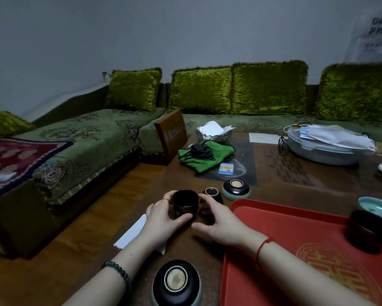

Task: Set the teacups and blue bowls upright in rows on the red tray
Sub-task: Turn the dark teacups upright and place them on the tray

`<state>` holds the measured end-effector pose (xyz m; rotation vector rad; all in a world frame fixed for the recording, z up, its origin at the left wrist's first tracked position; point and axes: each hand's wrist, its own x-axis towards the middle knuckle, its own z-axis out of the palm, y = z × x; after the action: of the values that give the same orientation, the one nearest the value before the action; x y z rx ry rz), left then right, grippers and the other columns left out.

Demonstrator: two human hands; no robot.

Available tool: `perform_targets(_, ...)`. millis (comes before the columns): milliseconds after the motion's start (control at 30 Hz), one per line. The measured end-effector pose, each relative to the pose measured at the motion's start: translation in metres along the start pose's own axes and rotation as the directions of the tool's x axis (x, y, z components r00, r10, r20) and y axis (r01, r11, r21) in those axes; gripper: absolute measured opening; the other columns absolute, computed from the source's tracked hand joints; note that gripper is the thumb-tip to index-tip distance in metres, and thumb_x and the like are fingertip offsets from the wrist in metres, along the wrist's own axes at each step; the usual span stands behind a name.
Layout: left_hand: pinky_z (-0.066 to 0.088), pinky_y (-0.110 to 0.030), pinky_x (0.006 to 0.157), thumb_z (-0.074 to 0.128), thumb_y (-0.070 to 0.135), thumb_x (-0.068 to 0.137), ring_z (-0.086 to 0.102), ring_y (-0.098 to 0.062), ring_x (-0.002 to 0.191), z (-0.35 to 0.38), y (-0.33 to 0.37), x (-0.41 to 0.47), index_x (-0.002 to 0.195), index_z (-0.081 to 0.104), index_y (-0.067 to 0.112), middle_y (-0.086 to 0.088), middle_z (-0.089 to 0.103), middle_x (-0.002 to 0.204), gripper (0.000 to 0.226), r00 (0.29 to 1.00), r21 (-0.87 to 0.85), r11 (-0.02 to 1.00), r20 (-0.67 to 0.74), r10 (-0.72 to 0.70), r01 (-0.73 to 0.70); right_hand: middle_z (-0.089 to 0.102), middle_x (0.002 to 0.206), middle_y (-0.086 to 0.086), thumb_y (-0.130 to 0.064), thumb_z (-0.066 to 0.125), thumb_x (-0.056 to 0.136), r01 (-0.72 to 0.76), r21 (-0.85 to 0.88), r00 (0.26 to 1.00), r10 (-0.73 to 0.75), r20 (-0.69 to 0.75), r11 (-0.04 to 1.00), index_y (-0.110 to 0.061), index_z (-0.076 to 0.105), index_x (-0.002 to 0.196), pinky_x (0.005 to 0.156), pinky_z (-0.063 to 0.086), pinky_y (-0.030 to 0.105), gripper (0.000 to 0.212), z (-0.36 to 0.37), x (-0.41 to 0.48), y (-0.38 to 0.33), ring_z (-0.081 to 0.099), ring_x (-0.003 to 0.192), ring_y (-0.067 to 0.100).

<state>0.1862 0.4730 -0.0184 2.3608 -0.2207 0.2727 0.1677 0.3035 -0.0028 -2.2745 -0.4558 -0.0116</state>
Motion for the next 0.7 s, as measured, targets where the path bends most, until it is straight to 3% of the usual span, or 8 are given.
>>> perform_targets(67, 0.027, -0.039, 0.107, 0.071, 0.040, 0.072, 0.047, -0.018, 0.119, -0.001, 0.001, -0.002, 0.126, 0.039, 0.028, 0.002, 0.059, 0.121, 0.064, 1.000, -0.002, 1.000, -0.015, 0.006, -0.006, 0.051, 0.129, 0.001, -0.022, 0.064, 0.081, 0.006, 0.013, 1.000, -0.006, -0.020, 1.000, -0.018, 0.030, 0.136, 0.079, 0.030, -0.007, 0.065, 0.000, -0.001, 0.001, 0.043, 0.106, -0.001)
perform_targets(167, 0.027, -0.038, 0.107, 0.071, 0.039, 0.072, 0.047, -0.017, 0.117, -0.006, 0.007, -0.006, 0.125, 0.040, 0.029, 0.007, 0.058, 0.117, 0.062, 0.999, -0.033, 0.999, -0.030, 0.021, -0.022, 0.053, 0.129, 0.002, -0.021, 0.061, 0.083, 0.008, 0.045, 0.999, -0.006, -0.044, 0.999, -0.018, 0.033, 0.135, 0.095, 0.037, 0.014, 0.059, -0.004, -0.004, -0.002, 0.048, 0.110, 0.003)
perform_targets(267, 0.026, -0.040, 0.109, 0.073, 0.038, 0.071, 0.045, -0.009, 0.108, -0.012, 0.018, -0.011, 0.124, 0.041, 0.030, 0.016, 0.052, 0.107, 0.063, 0.998, -0.052, 0.997, -0.033, 0.060, -0.062, 0.057, 0.123, 0.004, -0.022, 0.060, 0.084, 0.023, 0.043, 0.997, -0.021, -0.068, 0.999, -0.019, 0.038, 0.133, 0.099, 0.045, 0.031, 0.053, -0.014, -0.010, -0.006, 0.054, 0.114, 0.014)
perform_targets(400, 0.023, -0.044, 0.111, 0.074, 0.037, 0.069, 0.036, 0.023, 0.090, -0.015, 0.037, -0.020, 0.122, 0.042, 0.033, 0.033, 0.044, 0.096, 0.062, 0.994, -0.094, 0.989, -0.013, 0.112, -0.113, 0.061, 0.119, 0.002, -0.019, 0.061, 0.083, 0.075, 0.030, 0.989, -0.071, -0.128, 0.997, -0.019, 0.047, 0.125, 0.098, 0.046, 0.028, 0.045, -0.037, -0.023, -0.012, 0.056, 0.111, 0.012)
perform_targets(500, 0.024, -0.047, 0.111, 0.076, 0.036, 0.067, 0.030, 0.037, 0.091, -0.012, 0.057, -0.026, 0.115, 0.042, 0.039, 0.040, 0.041, 0.095, 0.059, 0.984, -0.134, 0.976, 0.010, 0.177, -0.174, 0.063, 0.119, 0.002, -0.020, 0.064, 0.081, 0.099, -0.007, 0.983, -0.099, -0.153, 0.995, -0.018, 0.050, 0.123, 0.098, 0.046, 0.031, 0.044, -0.060, -0.037, -0.015, 0.059, 0.107, 0.011)
perform_targets(600, 0.026, -0.049, 0.111, 0.077, 0.039, 0.064, 0.045, 0.016, 0.102, -0.006, 0.081, -0.030, 0.110, 0.041, 0.043, 0.037, 0.048, 0.100, 0.059, 0.969, -0.191, 0.954, 0.048, 0.243, -0.229, 0.065, 0.115, 0.003, -0.020, 0.067, 0.079, 0.093, -0.032, 0.982, -0.097, -0.165, 0.995, -0.017, 0.054, 0.121, 0.095, 0.049, 0.030, 0.044, -0.085, -0.056, -0.017, 0.062, 0.101, 0.011)
perform_targets(700, 0.030, -0.047, 0.110, 0.073, 0.046, 0.059, 0.049, -0.011, 0.118, 0.007, 0.105, -0.033, 0.110, 0.041, 0.044, 0.017, 0.059, 0.111, 0.060, 0.962, -0.255, 0.936, 0.065, 0.265, -0.241, 0.066, 0.107, 0.000, -0.021, 0.069, 0.077, 0.075, -0.064, 0.982, -0.085, -0.171, 0.995, -0.019, 0.056, 0.117, 0.089, 0.049, 0.019, 0.042, -0.112, -0.078, -0.014, 0.062, 0.097, 0.008)
